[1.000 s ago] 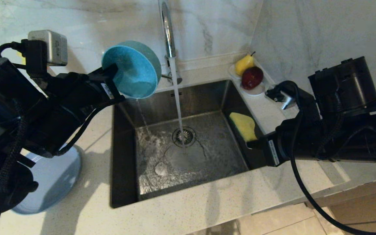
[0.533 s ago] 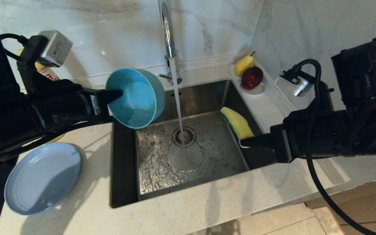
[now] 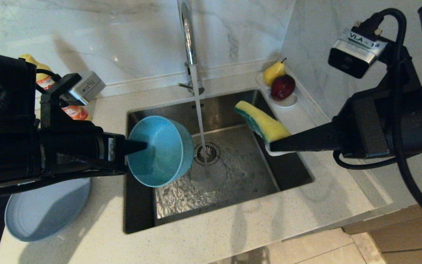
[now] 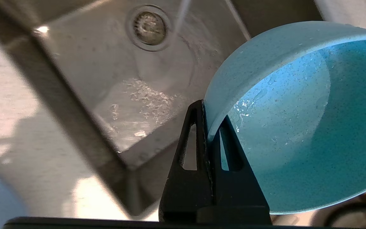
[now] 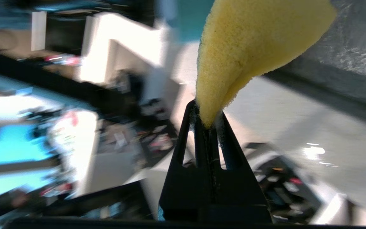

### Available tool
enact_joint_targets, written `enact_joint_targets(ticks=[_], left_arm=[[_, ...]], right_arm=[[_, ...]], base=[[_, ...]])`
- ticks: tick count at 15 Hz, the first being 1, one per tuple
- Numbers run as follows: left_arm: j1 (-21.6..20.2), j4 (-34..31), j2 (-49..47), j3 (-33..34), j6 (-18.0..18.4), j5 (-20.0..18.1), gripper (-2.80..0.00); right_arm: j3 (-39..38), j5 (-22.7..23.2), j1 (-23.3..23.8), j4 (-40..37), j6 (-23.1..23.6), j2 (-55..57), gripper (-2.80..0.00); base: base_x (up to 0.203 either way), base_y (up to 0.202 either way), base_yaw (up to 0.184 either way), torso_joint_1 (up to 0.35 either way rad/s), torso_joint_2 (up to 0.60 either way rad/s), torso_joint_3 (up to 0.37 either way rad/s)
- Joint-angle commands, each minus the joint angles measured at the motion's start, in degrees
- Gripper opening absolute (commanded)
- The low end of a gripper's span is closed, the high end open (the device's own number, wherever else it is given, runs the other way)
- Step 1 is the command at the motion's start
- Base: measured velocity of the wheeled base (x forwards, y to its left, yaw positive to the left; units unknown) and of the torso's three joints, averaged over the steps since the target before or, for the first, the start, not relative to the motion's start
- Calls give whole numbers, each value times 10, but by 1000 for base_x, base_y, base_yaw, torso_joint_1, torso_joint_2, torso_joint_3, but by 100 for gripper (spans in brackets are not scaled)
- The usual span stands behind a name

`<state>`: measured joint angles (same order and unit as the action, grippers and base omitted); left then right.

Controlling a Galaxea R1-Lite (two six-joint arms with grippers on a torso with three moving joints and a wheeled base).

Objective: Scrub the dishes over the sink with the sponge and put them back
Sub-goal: Wipe the bowl

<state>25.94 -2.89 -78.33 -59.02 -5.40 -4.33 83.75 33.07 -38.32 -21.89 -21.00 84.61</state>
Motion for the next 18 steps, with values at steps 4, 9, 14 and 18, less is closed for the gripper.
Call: enact_joint_targets(ticks=[4,9,14,18], left_arm=[[73,35,-43,1,-14,90,-280],[119,152,-92,1,-44,201,-280],[129,217,-94,29,-41,251,-280],[152,243,-110,33,-39,274,-280]], right_arm=[[62,47,-16,-74,-7,10,-280],[82,48,-41,-83,-8,37,-280],[121,47,-41,-83,-36,87,-280],[152,44,-50,-83,-62,112,-280]], base=[[0,0,0,0,0,0],[0,0,0,0,0,0],[0,0,0,0,0,0],[0,0,0,0,0,0]])
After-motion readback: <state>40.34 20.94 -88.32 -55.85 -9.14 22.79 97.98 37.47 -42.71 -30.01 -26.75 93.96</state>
